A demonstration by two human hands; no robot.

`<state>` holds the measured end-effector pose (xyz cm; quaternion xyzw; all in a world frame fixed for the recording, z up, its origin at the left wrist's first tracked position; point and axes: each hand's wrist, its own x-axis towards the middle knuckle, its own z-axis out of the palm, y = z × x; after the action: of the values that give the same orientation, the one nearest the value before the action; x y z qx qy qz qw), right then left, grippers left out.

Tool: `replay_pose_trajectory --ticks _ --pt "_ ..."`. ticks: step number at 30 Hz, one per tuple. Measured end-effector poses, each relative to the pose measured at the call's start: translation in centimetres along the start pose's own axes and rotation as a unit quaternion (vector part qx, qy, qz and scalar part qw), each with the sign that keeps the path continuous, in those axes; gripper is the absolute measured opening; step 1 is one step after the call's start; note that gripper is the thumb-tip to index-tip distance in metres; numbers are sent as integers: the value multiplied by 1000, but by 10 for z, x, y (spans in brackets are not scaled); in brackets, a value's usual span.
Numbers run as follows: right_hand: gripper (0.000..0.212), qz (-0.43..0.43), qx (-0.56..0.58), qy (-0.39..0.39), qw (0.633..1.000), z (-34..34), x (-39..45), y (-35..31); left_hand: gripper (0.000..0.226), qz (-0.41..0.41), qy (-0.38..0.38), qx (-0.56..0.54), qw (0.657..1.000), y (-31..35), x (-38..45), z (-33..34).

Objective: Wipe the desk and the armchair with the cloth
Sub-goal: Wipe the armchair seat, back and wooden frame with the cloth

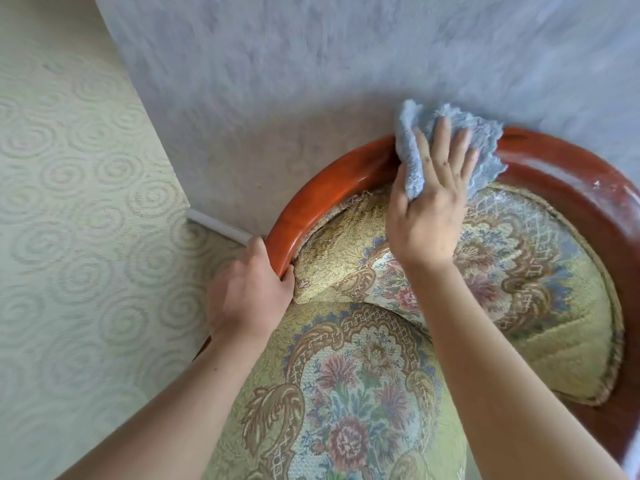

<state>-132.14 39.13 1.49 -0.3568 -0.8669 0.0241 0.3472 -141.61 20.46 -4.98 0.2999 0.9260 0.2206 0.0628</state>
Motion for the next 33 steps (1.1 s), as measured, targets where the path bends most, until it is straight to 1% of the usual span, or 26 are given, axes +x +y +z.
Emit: replay_pose_trajectory --ticks 3,6,7,9,10,11,12,13,15,16,18,20,21,22,23,24,25,26,27,28,30,31,32,33 --pt "61 -97 7 -99 990 10 -25 -29 43 6 -15 3 1000 0 0 -1" --pt "68 -158 -11 -178 971 8 -32 -42 44 3 -24 -2 1000 4 0 -7" --pt "68 -180 -31 -188 965 3 -30 -38 45 3 -33 -14 999 4 1 -9" --pt "69 -221 -80 -184 954 -10 -21 -22 47 -5 -67 -70 995 5 3 -10" --pt "69 -224 -100 -176 953 -17 -17 -15 48 -11 -83 -98 992 5 3 -12" --pt "68 -211 -113 -168 956 -23 -13 -8 50 -11 -90 -110 990 7 4 -14" --pt "67 -185 -121 -162 962 -30 -9 0 54 -6 -88 -97 991 9 5 -18" --pt "68 -155 -125 -158 967 -36 -5 8 62 8 -80 -61 995 13 6 -22" --pt "70 -111 -128 -152 974 -47 0 26 87 57 -63 37 996 25 15 -31" --pt "70 -95 -128 -147 976 -53 1 36 97 79 -57 58 994 35 22 -35" --pt "67 -63 -128 -130 981 -65 0 53 107 122 -36 43 991 61 39 -41" --pt "62 -23 -118 -104 987 -74 -3 62 108 179 -14 21 984 90 54 -42" --pt "58 0 -97 -88 991 -77 -5 65 108 210 -5 17 978 105 61 -40" --pt "54 29 -53 -75 995 -80 -6 66 107 235 3 15 972 121 66 -38" --pt "49 72 9 -65 995 -84 -7 66 107 259 8 12 966 138 69 -35" --pt "42 130 78 -49 987 -90 -7 64 106 282 10 7 959 154 71 -33" --pt "36 196 144 -20 970 -97 -7 62 105 305 10 1 952 171 73 -30" --pt "34 264 203 19 943 -106 -7 59 103 326 9 -5 945 186 74 -27" --pt "38 325 247 70 910 -115 -8 57 101 347 8 -10 938 201 75 -23" --pt "38 378 291 114 872 -123 -10 57 98 367 8 -15 930 214 76 -19" --pt "36 483 358 178 779 -137 -16 60 93 402 9 -23 915 238 77 -11" --pt "44 525 389 201 730 -142 -19 64 91 415 10 -26 909 248 78 -7" --pt "51 556 404 224 691 -148 -23 69 90 427 8 -25 904 259 80 -5" --pt "55 574 401 247 670 -153 -26 74 89 438 7 -22 899 268 82 -2"
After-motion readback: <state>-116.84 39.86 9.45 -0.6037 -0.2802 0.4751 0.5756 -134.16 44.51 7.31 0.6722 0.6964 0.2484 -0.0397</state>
